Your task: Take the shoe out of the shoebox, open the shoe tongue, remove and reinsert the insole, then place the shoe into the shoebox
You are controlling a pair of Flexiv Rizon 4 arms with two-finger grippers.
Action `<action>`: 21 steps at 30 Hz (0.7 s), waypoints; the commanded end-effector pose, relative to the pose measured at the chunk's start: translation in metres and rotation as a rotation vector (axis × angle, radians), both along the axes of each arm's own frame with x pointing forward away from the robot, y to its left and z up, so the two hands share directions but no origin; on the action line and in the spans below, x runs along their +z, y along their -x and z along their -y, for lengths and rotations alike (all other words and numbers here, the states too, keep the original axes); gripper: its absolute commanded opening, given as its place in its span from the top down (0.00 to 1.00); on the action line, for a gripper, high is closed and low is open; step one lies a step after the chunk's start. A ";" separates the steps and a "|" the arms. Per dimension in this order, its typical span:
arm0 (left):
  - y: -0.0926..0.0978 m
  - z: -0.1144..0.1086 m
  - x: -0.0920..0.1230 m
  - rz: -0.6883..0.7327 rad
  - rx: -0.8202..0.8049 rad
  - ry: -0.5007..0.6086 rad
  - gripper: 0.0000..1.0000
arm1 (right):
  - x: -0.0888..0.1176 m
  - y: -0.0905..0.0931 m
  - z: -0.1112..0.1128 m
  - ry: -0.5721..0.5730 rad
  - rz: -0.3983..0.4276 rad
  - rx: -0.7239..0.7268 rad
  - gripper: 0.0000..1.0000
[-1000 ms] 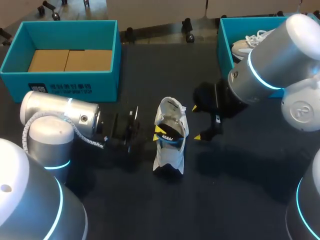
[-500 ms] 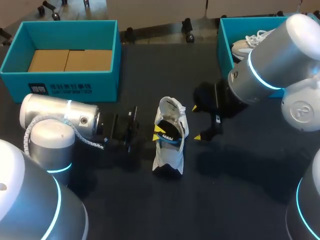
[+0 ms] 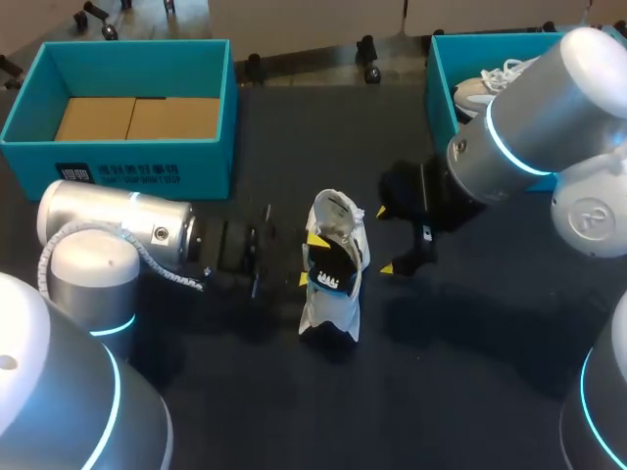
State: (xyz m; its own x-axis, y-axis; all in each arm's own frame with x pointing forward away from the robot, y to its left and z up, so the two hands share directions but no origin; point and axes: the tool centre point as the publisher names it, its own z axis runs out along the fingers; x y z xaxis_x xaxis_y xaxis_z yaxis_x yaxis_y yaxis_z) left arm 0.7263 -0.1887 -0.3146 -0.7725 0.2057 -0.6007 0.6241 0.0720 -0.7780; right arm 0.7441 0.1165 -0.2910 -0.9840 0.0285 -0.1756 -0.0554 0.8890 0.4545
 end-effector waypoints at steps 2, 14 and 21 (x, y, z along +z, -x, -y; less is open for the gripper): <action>0.004 0.001 -0.005 -0.009 -0.021 -0.025 0.65 | -0.001 0.000 -0.001 0.000 0.001 -0.001 0.00; -0.002 0.002 -0.027 0.047 -0.027 -0.099 1.00 | -0.001 0.000 -0.001 0.000 0.001 -0.001 0.00; -0.014 0.008 -0.035 0.075 -0.010 -0.121 1.00 | -0.001 0.000 -0.001 0.000 0.001 -0.001 0.00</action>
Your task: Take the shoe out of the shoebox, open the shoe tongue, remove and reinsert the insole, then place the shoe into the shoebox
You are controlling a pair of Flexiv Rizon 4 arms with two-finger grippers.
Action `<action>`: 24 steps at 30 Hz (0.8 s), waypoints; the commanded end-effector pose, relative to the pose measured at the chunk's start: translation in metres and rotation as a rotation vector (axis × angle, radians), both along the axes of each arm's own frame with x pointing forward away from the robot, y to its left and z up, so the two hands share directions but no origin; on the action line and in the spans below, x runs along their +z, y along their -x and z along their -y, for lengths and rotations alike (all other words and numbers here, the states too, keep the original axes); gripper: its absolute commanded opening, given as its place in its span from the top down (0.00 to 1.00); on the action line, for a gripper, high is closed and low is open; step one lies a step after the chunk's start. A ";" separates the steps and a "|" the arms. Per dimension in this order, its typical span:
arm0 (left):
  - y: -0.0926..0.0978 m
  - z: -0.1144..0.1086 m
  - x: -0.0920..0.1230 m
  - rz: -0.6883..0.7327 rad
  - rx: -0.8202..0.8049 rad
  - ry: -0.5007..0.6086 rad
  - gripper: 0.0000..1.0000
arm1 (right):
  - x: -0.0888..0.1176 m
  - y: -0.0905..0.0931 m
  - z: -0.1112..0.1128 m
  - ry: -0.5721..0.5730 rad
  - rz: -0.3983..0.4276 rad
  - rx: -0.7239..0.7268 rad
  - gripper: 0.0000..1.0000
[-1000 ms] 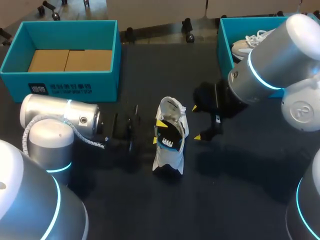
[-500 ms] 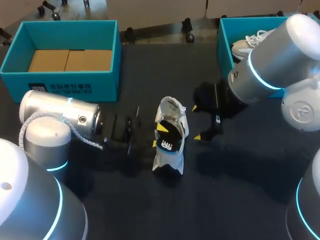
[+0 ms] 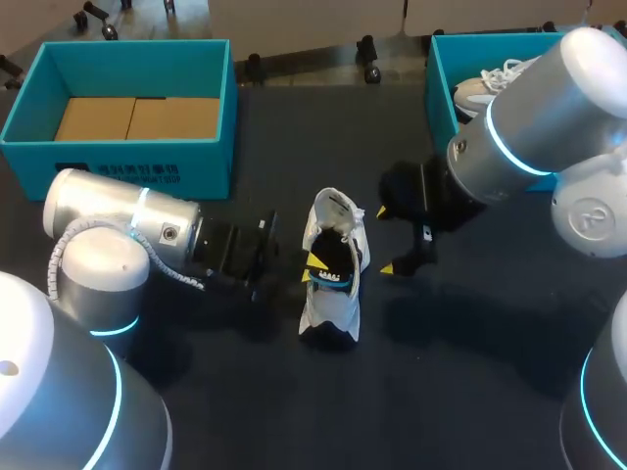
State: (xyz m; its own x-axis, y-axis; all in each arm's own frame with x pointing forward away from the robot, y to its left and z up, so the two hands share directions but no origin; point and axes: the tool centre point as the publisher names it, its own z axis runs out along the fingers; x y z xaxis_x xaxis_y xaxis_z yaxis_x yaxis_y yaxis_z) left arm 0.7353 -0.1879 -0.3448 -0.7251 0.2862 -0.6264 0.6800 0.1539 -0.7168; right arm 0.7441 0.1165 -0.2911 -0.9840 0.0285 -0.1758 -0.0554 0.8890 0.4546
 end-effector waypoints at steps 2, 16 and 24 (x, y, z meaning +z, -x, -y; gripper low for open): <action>-0.005 0.009 -0.005 0.010 0.011 0.002 1.00 | -0.001 0.000 -0.001 0.000 0.001 -0.001 0.00; 0.008 0.001 0.015 -0.043 0.017 0.059 0.28 | -0.001 0.000 -0.001 0.000 0.001 -0.001 0.00; 0.016 0.007 0.015 -0.049 -0.013 0.061 0.65 | -0.001 0.000 -0.001 0.000 0.001 -0.001 0.00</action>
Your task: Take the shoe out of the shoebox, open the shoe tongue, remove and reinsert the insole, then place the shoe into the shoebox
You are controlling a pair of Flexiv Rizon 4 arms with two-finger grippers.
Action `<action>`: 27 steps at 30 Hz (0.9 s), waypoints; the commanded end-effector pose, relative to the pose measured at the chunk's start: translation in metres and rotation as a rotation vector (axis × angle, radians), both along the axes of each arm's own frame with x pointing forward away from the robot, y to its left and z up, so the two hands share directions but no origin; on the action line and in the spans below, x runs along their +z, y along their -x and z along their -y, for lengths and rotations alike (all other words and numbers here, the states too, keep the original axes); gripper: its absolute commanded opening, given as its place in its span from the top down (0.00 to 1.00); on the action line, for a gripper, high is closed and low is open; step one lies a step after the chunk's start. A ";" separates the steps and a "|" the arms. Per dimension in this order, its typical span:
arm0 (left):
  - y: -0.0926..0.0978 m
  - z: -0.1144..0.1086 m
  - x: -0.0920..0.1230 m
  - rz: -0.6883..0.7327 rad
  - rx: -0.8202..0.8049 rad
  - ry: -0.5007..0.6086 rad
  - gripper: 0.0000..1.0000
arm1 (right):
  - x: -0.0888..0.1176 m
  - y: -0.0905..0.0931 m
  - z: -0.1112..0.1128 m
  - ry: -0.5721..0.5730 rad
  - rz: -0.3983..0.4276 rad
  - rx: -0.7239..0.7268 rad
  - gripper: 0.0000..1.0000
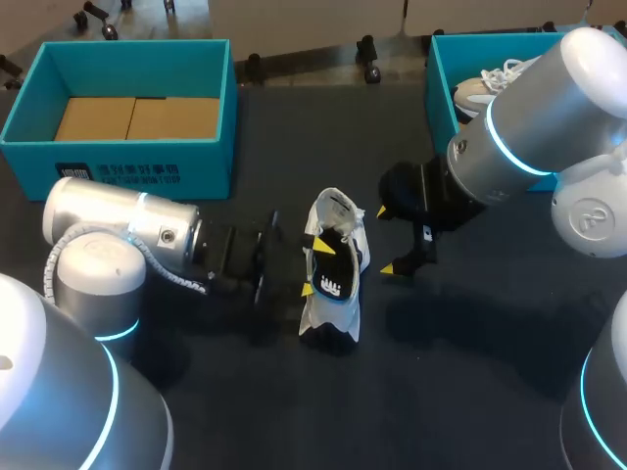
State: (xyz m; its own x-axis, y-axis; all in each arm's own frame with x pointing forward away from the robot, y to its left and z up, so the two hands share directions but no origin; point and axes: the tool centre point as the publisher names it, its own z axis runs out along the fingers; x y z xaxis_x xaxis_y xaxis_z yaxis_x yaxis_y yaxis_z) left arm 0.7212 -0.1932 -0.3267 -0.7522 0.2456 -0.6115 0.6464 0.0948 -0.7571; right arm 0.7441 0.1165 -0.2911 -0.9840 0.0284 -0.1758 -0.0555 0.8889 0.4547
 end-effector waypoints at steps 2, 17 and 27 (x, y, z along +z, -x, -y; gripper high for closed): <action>0.001 0.002 -0.007 -0.003 -0.010 -0.021 0.88 | -0.001 0.000 -0.001 0.000 0.001 -0.001 0.00; -0.007 0.006 -0.029 0.039 0.013 -0.065 1.00 | -0.001 0.000 -0.001 0.000 0.001 -0.001 0.00; -0.005 -0.004 -0.011 0.017 0.041 -0.018 0.55 | -0.001 0.000 -0.001 0.000 0.001 -0.001 0.00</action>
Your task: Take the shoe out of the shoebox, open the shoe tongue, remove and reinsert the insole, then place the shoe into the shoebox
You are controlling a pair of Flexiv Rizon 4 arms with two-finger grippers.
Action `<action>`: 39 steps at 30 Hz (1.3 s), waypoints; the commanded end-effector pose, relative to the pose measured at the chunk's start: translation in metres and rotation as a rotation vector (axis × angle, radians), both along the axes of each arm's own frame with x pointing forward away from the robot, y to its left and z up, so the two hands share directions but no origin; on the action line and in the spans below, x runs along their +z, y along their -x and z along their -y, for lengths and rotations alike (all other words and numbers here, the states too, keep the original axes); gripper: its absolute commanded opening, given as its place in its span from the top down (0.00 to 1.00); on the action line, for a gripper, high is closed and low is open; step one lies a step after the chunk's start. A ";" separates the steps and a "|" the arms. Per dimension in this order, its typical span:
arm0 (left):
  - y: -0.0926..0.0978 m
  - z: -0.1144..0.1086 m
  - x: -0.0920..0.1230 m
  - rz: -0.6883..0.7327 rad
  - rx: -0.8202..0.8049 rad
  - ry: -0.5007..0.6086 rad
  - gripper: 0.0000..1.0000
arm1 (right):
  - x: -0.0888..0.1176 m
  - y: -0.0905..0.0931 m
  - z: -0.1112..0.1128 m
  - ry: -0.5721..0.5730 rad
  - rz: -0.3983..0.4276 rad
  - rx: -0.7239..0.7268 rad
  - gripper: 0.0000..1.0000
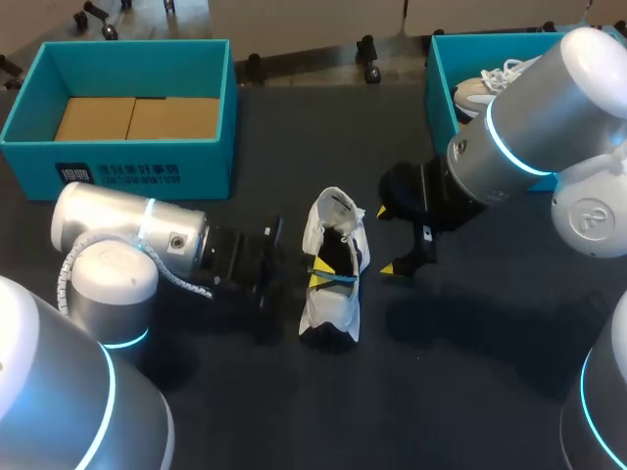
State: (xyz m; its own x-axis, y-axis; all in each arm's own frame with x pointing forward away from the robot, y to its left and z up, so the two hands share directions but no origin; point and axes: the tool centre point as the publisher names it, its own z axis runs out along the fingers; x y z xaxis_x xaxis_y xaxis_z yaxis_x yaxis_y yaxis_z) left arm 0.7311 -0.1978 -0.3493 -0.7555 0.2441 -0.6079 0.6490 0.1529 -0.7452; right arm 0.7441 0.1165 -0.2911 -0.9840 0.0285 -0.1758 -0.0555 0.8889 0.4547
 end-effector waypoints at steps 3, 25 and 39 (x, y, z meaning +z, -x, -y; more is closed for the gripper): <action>0.008 -0.010 0.022 0.012 -0.004 0.049 0.52 | -0.001 0.000 -0.001 0.000 0.001 -0.001 0.00; 0.004 -0.001 0.003 0.051 -0.061 0.011 1.00 | -0.001 0.000 -0.001 0.000 0.001 -0.001 0.00; 0.002 -0.008 0.006 0.045 -0.034 0.031 0.29 | -0.001 0.000 -0.001 0.000 0.001 -0.001 0.00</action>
